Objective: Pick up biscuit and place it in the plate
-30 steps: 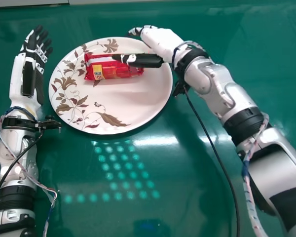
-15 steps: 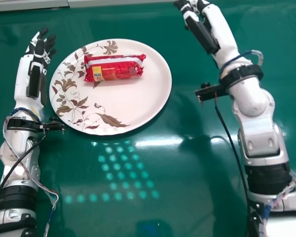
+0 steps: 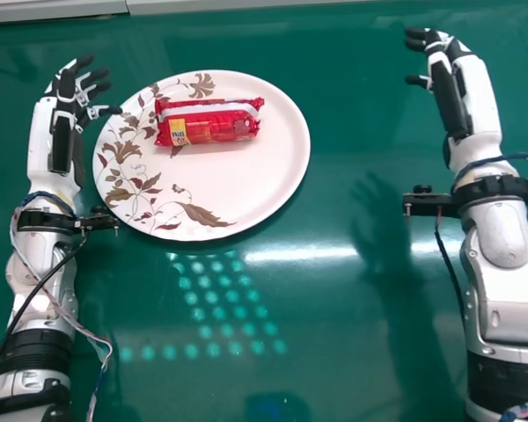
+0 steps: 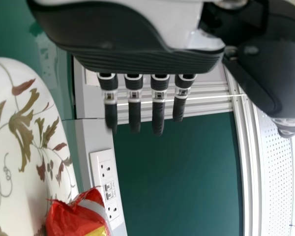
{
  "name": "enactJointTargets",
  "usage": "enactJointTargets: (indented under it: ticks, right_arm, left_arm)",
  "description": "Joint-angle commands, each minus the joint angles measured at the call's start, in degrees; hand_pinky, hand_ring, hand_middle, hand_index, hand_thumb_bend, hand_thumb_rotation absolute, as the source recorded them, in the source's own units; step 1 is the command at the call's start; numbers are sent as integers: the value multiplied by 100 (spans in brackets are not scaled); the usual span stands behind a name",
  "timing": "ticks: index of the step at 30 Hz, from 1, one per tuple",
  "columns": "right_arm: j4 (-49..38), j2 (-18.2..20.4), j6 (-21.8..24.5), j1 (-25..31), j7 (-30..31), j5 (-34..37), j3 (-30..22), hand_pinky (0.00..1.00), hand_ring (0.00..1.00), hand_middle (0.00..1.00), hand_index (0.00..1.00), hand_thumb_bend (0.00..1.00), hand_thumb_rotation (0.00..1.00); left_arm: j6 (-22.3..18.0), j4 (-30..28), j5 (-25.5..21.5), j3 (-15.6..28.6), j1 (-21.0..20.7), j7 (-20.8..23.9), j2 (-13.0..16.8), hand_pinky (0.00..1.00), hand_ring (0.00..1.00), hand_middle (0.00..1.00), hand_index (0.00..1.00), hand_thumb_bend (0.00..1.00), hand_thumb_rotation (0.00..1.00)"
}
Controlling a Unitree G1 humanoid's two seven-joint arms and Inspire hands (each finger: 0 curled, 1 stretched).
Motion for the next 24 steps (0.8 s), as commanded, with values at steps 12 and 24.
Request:
enactJointTargets:
  ticks: [12,24]
  right_arm:
    - [117,250,-444,493,-363,388,-299,61,72,75,75,51,20]
    - [24,143,-422,727,-373,434,-359,62,72,74,74,55,25]
  left_arm:
    - [2,-46,-67,-242,327,-3,-651,0,77,79,81,100,81]
    - [-153,144,-166,-224,374,-146,-745,0,77,77,80,100,81]
